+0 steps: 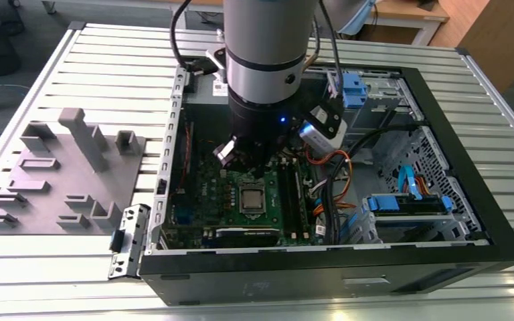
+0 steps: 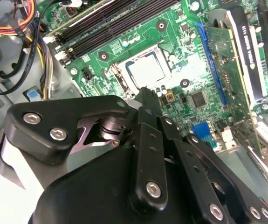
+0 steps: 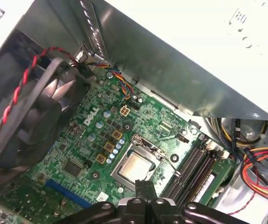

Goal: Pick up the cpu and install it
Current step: 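Install the first cpu locking lever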

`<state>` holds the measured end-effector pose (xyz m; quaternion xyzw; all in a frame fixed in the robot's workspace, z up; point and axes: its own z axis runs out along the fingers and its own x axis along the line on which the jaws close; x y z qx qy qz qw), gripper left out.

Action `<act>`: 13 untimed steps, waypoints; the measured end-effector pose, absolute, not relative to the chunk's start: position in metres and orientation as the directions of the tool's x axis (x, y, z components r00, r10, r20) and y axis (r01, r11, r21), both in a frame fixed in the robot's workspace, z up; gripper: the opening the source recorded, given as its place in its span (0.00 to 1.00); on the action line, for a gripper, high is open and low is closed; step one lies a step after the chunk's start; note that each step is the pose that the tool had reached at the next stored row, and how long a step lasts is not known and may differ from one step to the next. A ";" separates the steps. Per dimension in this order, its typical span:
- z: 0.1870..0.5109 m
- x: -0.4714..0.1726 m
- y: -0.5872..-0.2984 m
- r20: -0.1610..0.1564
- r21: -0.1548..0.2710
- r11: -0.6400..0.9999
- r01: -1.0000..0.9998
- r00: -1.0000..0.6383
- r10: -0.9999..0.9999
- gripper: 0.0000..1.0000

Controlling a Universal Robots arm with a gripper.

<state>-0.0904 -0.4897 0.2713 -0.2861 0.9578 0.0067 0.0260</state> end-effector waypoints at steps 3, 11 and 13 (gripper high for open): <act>0.271 -0.090 -0.489 -0.054 -0.002 0.836 -0.549 -0.835 -0.548 0.11; 0.271 -0.083 -0.484 -0.054 -0.002 0.836 -0.548 -0.835 -0.548 0.11; 0.271 -0.080 -0.483 -0.054 -0.002 0.836 -0.548 -0.835 -0.548 0.11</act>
